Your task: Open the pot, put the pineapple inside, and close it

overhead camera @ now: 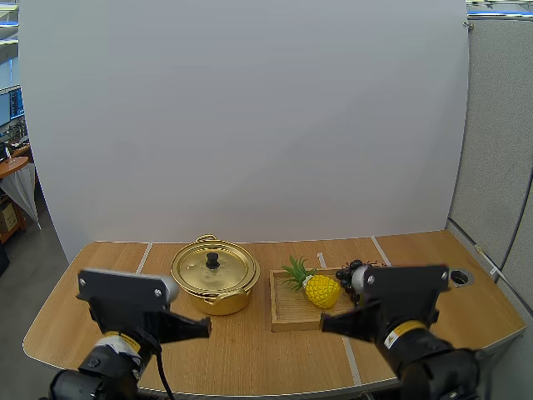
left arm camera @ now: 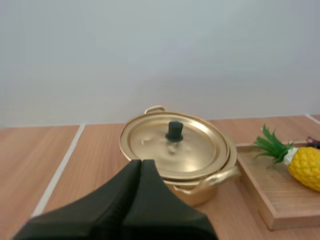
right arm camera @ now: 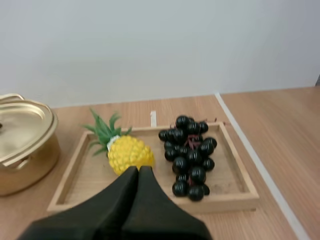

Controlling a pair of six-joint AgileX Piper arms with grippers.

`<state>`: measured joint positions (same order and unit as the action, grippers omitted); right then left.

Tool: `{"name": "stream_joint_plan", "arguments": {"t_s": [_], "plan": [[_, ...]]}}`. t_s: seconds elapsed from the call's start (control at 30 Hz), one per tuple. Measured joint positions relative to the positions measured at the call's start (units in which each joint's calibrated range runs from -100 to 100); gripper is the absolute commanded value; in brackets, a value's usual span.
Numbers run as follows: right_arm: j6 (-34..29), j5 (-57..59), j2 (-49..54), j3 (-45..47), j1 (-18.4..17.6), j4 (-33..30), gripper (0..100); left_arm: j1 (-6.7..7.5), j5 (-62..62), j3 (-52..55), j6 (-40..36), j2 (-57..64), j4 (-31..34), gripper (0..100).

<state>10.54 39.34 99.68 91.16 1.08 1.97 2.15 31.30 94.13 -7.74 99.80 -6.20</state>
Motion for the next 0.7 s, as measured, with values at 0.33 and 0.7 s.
{"name": "stream_joint_plan", "arguments": {"t_s": [0.33,0.7], "plan": [[0.0,7.8,0.1,-16.9,0.0,0.0,0,0.00,4.8,-14.6,1.7,0.1,0.0,0],[2.5,21.8,-0.3,-24.0,0.0,1.1,0,0.00,21.2,-26.3,1.7,0.1,0.0,0]]}}
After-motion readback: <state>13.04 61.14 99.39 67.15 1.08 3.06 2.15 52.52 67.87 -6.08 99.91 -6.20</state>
